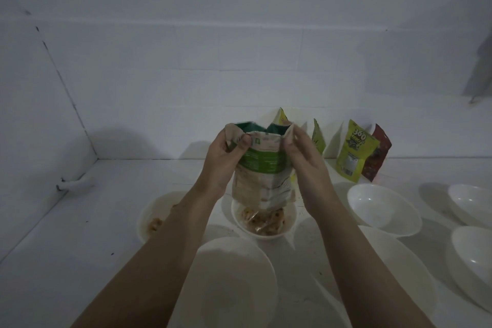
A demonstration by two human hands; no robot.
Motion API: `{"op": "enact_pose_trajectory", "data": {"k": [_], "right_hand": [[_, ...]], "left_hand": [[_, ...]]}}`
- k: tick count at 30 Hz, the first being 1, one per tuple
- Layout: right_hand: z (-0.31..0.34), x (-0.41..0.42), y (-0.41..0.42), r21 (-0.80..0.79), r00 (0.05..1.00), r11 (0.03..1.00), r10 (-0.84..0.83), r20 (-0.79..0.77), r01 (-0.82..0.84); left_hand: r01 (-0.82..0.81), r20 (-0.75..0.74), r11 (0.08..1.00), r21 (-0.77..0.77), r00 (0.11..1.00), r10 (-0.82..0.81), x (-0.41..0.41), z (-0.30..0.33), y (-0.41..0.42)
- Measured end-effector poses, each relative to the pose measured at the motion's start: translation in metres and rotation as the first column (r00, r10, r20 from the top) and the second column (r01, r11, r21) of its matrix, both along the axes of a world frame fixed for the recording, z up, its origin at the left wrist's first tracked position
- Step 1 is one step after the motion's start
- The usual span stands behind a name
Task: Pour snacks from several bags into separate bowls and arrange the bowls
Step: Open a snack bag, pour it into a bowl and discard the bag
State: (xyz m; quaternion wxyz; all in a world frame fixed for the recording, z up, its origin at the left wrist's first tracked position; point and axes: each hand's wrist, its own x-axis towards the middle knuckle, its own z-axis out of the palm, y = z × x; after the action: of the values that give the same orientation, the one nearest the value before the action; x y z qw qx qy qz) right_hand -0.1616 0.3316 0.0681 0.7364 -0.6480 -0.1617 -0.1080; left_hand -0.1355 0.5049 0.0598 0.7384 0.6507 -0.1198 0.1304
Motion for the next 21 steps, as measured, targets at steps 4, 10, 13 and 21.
{"op": "enact_pose_trajectory", "data": {"k": [4,10,13,21], "right_hand": [[0.002,0.003,-0.002,0.096,0.996,0.992,0.073,0.055,-0.078],[-0.002,0.007,-0.009,0.243,0.991,0.964,-0.122,0.057,0.105],[0.002,0.005,-0.011,0.233,1.000,0.972,-0.021,-0.007,0.022],[0.019,0.003,-0.003,0.120,0.998,0.993,-0.027,0.052,0.021]], "left_hand": [[0.060,-0.008,0.998,0.010,0.998,-0.060,-0.008,0.001,-0.002],[-0.055,-0.012,0.997,-0.049,0.998,0.054,-0.012,-0.003,0.005],[-0.068,-0.002,0.996,-0.065,0.998,0.068,-0.010,-0.003,0.010],[0.027,0.005,0.995,0.097,1.000,-0.027,-0.012,0.004,0.017]]}}
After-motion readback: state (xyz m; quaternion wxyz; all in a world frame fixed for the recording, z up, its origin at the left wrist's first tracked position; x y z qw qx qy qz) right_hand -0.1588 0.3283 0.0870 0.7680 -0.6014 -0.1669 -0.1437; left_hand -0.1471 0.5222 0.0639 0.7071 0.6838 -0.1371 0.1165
